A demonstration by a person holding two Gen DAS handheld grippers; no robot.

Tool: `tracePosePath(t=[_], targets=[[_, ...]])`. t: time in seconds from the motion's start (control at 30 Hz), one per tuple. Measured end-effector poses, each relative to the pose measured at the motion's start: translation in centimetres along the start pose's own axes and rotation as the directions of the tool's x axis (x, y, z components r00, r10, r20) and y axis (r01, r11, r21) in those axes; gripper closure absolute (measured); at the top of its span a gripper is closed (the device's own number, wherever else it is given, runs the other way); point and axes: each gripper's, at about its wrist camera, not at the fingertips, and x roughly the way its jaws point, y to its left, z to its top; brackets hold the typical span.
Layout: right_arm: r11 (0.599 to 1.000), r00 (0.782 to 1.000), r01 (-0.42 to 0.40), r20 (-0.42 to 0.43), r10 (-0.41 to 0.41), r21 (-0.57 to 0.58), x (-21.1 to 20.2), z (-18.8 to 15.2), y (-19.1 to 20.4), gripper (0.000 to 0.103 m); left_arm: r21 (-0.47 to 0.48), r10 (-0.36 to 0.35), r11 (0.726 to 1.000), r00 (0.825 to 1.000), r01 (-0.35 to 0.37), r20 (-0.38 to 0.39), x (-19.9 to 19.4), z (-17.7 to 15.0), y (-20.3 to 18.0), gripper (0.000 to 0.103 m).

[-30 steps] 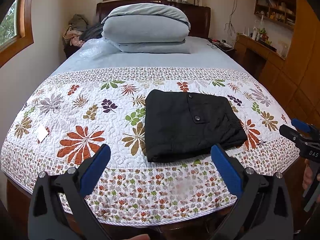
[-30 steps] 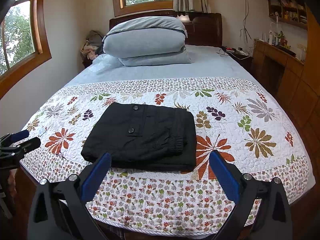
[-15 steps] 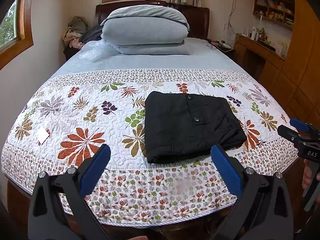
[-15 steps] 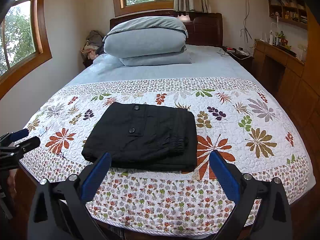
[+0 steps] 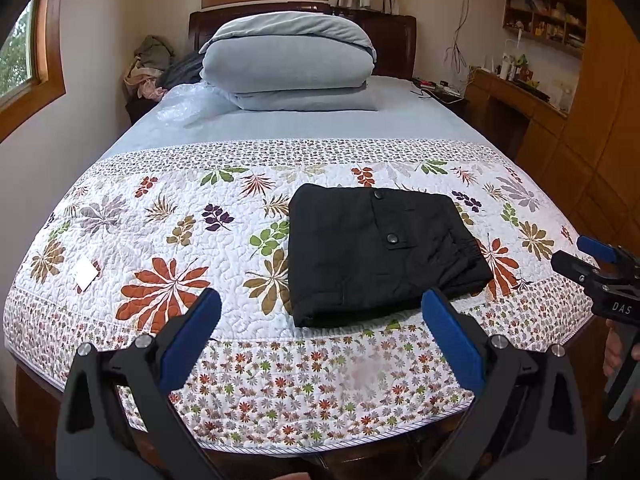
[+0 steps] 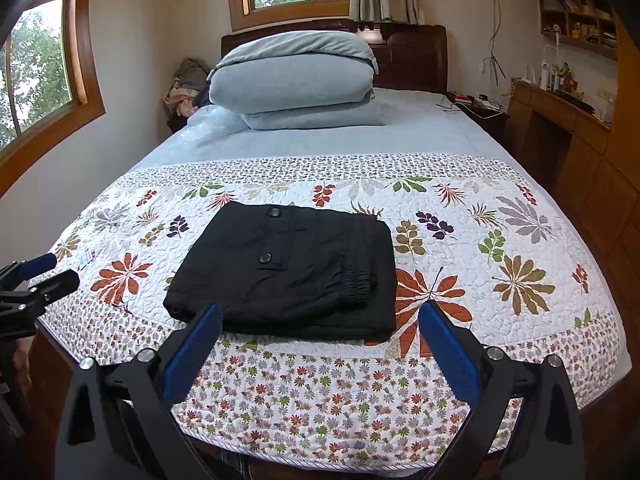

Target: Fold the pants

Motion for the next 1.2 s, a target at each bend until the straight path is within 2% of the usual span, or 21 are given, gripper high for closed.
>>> tracePosePath(t=[0.5, 1.2], targets=[[1.000, 1.000, 0.004, -0.007, -0.004, 0.002, 0.26, -0.28, -0.20, 0.004, 0.023, -0.007, 1.000, 1.000, 0.006, 0.019, -0.23, -0.23, -0.42, 0.003], [1.000, 1.000, 0.004, -0.005, -0.004, 0.006, 0.26, -0.36, -0.27, 0.004, 0.017, 0.002, 1.000, 1.000, -0.002, 0.007, -0.06, -0.13, -0.36, 0.003]])
